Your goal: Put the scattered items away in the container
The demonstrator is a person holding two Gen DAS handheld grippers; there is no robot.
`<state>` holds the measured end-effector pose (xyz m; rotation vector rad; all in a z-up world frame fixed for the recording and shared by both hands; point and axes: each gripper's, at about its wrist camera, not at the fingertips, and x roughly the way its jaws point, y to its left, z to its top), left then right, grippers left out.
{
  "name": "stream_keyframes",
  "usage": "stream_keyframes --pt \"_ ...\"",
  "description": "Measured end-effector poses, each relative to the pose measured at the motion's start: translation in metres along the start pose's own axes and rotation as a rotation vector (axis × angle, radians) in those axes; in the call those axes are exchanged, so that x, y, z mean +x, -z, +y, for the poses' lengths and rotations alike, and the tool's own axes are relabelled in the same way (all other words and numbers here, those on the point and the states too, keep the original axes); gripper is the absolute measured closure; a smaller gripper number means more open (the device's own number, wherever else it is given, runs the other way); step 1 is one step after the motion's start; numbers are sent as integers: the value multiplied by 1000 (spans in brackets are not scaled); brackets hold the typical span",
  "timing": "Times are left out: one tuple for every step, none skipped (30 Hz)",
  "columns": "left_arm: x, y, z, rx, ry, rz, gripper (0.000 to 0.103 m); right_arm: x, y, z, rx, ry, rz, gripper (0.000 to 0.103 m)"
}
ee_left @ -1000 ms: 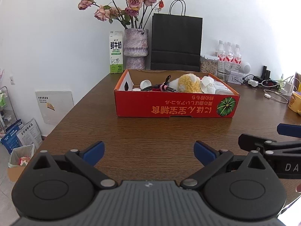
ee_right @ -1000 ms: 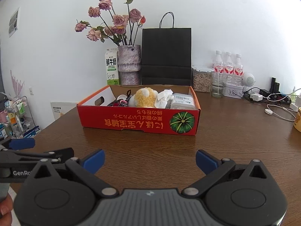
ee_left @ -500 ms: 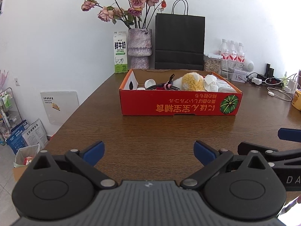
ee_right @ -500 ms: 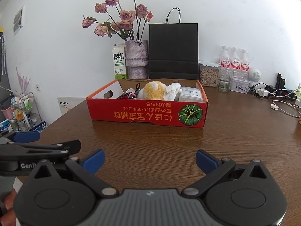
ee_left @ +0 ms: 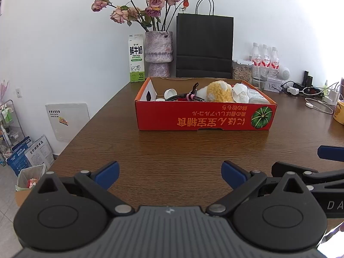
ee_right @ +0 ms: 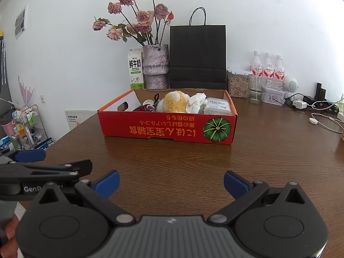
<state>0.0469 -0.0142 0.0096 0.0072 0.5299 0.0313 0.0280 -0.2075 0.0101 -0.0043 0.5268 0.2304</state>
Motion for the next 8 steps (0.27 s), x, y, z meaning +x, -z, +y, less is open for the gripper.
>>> stream_keyframes --pt "0 0 0 0 0 1 0 0 0 0 0 0 0 0" --pt "0 0 0 0 1 3 0 0 0 0 0 0 1 0" --pt "1 0 0 0 1 4 0 1 0 0 -1 1 2 0" --pt "1 0 0 1 0 6 0 1 0 0 -1 2 3 0" --pt "1 0 0 2 1 6 0 2 0 0 -1 1 4 0" --pt "1 0 0 0 1 5 0 2 0 -1 0 1 4 0" --pt "1 0 0 -1 2 6 0 2 1 -1 0 0 4 0" --pt "2 0 0 -1 0 5 0 2 1 -1 1 -1 5 0"
